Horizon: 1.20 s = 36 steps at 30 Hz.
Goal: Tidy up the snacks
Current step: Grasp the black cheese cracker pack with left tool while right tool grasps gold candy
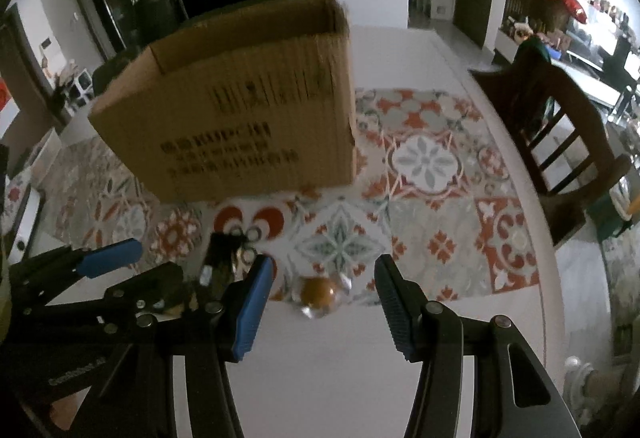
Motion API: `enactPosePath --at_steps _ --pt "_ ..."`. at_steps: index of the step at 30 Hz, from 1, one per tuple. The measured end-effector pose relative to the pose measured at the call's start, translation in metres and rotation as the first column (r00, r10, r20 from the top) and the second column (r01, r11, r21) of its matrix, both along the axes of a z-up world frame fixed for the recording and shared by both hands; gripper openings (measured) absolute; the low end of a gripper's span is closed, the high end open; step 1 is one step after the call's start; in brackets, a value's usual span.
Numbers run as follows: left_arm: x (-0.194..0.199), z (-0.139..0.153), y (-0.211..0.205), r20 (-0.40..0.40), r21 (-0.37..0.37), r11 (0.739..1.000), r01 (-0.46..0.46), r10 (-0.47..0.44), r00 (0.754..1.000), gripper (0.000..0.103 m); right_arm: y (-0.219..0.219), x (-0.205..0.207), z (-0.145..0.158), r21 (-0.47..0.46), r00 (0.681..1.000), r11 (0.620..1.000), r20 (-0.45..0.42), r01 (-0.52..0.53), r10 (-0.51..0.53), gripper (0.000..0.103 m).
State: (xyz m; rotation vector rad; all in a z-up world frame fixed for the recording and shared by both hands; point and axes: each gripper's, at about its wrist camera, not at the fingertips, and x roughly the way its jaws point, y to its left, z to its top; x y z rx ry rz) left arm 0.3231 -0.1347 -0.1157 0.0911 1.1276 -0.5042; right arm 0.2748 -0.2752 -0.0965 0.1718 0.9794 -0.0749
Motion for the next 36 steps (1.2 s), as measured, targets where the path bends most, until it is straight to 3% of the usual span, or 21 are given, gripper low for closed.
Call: enactPosePath --at_steps 5,20,23,27,31,36 --pt "0.002 -0.02 -0.009 -0.04 0.027 0.999 0.017 -0.016 0.999 0.053 -0.008 0.002 -0.02 0.061 0.998 0.998 -0.056 0.012 -0.008 0.054" --pt "0.013 -0.046 -0.02 -0.078 0.075 0.997 -0.026 0.032 0.996 0.052 -0.012 0.018 -0.052 0.101 0.992 0.995 -0.127 -0.003 0.016 0.052" --pt "0.014 -0.047 -0.022 -0.068 0.092 0.995 -0.025 0.031 0.997 0.05 -0.011 0.021 -0.057 0.117 0.99 0.993 -0.14 -0.011 0.027 0.045" --pt "0.012 -0.048 -0.031 -0.051 0.106 0.994 -0.007 0.012 0.999 0.034 -0.006 0.02 -0.062 0.111 0.989 0.993 -0.134 -0.048 0.063 0.034" --pt "0.013 -0.048 -0.032 -0.055 0.088 0.996 -0.011 0.016 0.998 0.031 -0.003 0.019 -0.062 0.122 0.99 0.99 -0.115 -0.065 0.079 0.023" --pt "0.01 -0.04 -0.022 -0.033 0.083 0.996 -0.029 0.032 0.999 0.031 0.0 0.019 -0.06 0.11 0.991 0.992 -0.11 -0.061 0.073 0.023"
